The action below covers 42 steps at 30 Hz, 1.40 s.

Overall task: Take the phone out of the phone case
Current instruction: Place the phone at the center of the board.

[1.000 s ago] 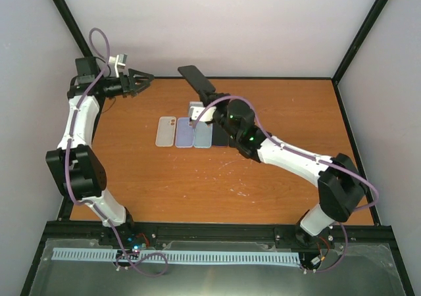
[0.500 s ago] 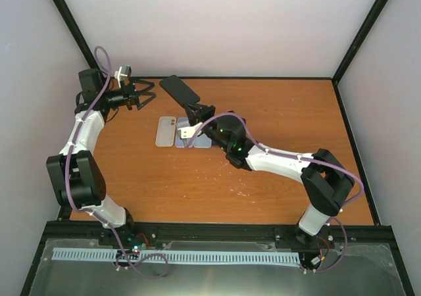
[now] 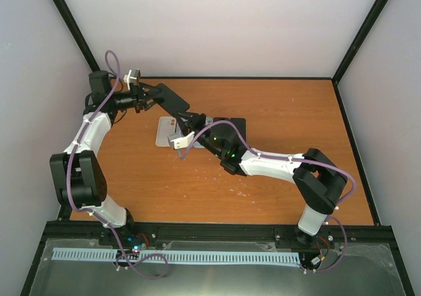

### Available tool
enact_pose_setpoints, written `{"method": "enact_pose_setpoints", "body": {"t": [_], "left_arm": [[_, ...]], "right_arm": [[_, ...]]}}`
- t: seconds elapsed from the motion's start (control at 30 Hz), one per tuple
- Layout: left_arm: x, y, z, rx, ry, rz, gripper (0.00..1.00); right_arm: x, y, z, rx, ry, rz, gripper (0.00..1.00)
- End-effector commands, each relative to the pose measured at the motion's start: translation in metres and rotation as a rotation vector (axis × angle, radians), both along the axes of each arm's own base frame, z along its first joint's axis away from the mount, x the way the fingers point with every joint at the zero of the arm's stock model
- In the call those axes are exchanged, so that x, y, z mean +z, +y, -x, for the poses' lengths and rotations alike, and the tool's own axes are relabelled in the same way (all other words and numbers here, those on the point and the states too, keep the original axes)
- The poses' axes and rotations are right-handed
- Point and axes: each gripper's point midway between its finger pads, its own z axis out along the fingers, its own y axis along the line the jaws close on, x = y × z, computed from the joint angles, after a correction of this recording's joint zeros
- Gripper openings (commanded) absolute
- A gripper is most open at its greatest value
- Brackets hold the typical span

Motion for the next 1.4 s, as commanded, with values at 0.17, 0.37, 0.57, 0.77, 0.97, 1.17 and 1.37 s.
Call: {"method": "enact_pose_setpoints", "body": {"t": [0.17, 0.37, 0.57, 0.77, 0.97, 1.17, 1.37], "left_arm": [[-0.004, -0.002, -0.001, -0.005, 0.052, 0.036, 0.16], [-0.003, 0.001, -0.005, -0.003, 0.035, 0.033, 0.06], [0.004, 0.005, -0.011, -0.001, -0.050, 0.005, 0.01], [0.007, 0.008, -0.018, 0.012, -0.198, -0.092, 0.01], [0.005, 0.001, -0.004, -0.063, -0.365, -0.131, 0.01], [0.021, -0.016, 0.020, -0.141, -0.615, -0.166, 0.01], [0.033, -0.036, 0.038, -0.206, -0.745, -0.166, 0.01]], "right_arm": [[0.023, 0.004, 0.009, 0.010, -0.097, -0.060, 0.08], [0.010, -0.002, 0.007, -0.016, -0.066, -0.039, 0.40], [-0.027, -0.018, 0.003, -0.014, 0.081, 0.033, 0.67], [-0.048, -0.046, 0.008, 0.016, 0.461, 0.049, 0.80], [-0.028, -0.075, 0.002, 0.037, 0.917, -0.084, 0.81], [-0.012, -0.089, -0.004, 0.106, 1.447, -0.206, 0.79], [0.005, -0.086, 0.002, 0.230, 1.814, -0.275, 0.76]]}}
